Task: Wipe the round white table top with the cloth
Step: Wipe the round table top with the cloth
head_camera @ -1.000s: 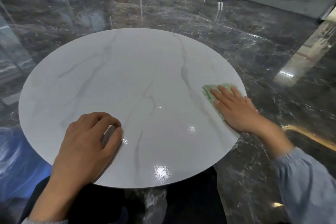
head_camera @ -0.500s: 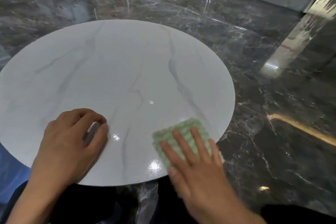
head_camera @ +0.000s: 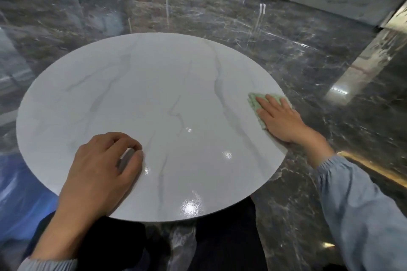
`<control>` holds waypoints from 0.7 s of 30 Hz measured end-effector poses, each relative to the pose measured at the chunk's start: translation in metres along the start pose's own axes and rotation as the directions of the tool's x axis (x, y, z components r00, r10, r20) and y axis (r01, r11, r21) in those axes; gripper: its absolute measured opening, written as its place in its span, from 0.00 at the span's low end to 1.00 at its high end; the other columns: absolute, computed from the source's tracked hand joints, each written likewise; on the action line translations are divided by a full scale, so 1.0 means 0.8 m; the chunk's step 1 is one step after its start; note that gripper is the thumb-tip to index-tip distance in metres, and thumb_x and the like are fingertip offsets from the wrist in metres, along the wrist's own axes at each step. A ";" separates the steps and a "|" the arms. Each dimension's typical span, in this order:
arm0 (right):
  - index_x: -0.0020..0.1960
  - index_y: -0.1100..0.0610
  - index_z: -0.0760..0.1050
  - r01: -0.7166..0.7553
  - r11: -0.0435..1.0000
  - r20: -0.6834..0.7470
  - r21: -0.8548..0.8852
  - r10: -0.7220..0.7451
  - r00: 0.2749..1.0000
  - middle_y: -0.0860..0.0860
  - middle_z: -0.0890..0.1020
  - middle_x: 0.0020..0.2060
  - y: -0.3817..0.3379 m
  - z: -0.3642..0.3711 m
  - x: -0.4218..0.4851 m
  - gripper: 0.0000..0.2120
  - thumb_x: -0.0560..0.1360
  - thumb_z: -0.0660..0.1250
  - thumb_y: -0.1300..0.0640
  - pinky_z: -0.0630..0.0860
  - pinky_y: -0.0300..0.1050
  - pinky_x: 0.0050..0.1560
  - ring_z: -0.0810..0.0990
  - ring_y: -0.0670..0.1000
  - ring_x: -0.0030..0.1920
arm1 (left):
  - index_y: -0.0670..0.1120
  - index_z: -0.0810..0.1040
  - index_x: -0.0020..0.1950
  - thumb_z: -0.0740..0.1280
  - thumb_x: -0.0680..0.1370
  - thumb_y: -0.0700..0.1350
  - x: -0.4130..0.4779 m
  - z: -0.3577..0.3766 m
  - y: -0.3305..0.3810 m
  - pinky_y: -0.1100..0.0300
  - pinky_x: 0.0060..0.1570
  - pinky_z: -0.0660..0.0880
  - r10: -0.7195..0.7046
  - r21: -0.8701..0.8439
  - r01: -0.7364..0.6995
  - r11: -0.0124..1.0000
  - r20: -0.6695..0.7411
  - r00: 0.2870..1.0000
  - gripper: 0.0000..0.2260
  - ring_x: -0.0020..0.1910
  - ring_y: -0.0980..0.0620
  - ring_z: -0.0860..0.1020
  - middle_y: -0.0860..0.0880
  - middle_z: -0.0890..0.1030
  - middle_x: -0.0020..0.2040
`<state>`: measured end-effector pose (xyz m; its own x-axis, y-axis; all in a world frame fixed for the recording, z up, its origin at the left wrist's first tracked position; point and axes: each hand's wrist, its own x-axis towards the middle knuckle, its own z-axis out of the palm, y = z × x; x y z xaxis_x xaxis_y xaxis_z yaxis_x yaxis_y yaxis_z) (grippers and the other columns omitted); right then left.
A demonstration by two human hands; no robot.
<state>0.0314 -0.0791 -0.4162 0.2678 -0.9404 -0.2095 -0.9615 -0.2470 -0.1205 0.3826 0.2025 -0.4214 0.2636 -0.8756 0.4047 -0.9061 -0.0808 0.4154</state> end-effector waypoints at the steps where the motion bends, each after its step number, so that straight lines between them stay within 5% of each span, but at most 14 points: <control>1: 0.82 0.35 0.43 -0.011 1.000 -0.005 -0.019 0.011 1.000 0.40 0.43 0.83 0.015 -0.002 0.037 0.46 0.68 0.24 0.22 0.43 0.63 0.80 0.39 0.56 0.83 | 0.54 0.83 0.49 0.65 0.78 0.52 0.000 0.000 -0.001 0.44 0.53 0.74 0.004 -0.001 -0.004 1.000 0.000 1.000 0.07 0.52 0.46 0.78 0.56 0.80 0.50; 2: 0.82 0.35 0.43 -0.015 0.999 0.005 -0.030 0.015 1.000 0.40 0.42 0.83 0.021 -0.007 0.065 0.49 0.65 0.22 0.21 0.43 0.64 0.80 0.38 0.56 0.83 | 0.54 0.83 0.48 0.66 0.78 0.52 0.000 0.001 -0.001 0.43 0.53 0.74 0.005 -0.002 -0.005 1.000 -0.003 1.000 0.07 0.52 0.46 0.79 0.56 0.81 0.50; 5: 0.81 0.33 0.41 -0.062 0.998 0.043 0.017 0.061 0.997 0.36 0.41 0.81 -0.020 -0.027 0.078 0.32 0.77 0.34 0.31 0.38 0.68 0.78 0.36 0.56 0.83 | 0.54 0.82 0.49 0.66 0.78 0.51 -0.002 0.001 -0.001 0.44 0.53 0.75 -0.017 -0.016 0.017 1.000 -0.009 1.000 0.06 0.53 0.46 0.79 0.57 0.81 0.51; 9: 0.81 0.32 0.39 0.194 0.981 0.065 -0.001 -0.193 0.979 0.41 0.40 0.83 -0.132 -0.022 0.023 0.26 0.85 0.41 0.39 0.39 0.65 0.79 0.36 0.56 0.83 | 0.55 0.81 0.52 0.64 0.78 0.54 -0.003 0.000 -0.004 0.47 0.57 0.74 -0.074 -0.064 0.074 0.995 -0.006 0.997 0.08 0.54 0.50 0.78 0.59 0.79 0.52; 13: 0.81 0.32 0.39 0.595 0.802 0.095 -0.050 -0.589 0.802 0.40 0.40 0.83 -0.236 0.032 -0.080 0.25 0.85 0.42 0.38 0.33 0.60 0.78 0.32 0.53 0.82 | 0.54 0.79 0.55 0.63 0.79 0.56 -0.003 -0.001 -0.006 0.46 0.58 0.74 -0.121 -0.108 0.119 0.987 -0.011 0.993 0.10 0.54 0.50 0.77 0.58 0.77 0.53; 16: 0.80 0.31 0.42 0.724 0.689 0.078 -0.010 -0.722 0.688 0.39 0.41 0.83 -0.257 0.050 -0.136 0.24 0.85 0.42 0.37 0.28 0.54 0.76 0.30 0.49 0.81 | 0.53 0.78 0.55 0.62 0.79 0.57 -0.002 0.000 -0.007 0.47 0.55 0.75 -0.113 -0.089 0.111 0.990 -0.014 0.994 0.12 0.52 0.49 0.78 0.57 0.76 0.51; 21: 0.81 0.32 0.45 0.580 0.815 0.038 -0.008 -0.579 0.814 0.38 0.45 0.83 -0.221 0.028 -0.077 0.25 0.85 0.44 0.36 0.39 0.56 0.79 0.38 0.49 0.83 | 0.53 0.79 0.55 0.60 0.78 0.59 0.000 0.001 -0.007 0.48 0.55 0.73 -0.108 -0.060 0.107 0.992 -0.005 0.994 0.14 0.53 0.50 0.76 0.57 0.78 0.51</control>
<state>0.1867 0.0276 -0.4035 0.7774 -0.6137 -0.1380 -0.6285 -0.7483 -0.2122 0.3876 0.2028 -0.4249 0.3615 -0.8592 0.3620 -0.8512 -0.1457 0.5043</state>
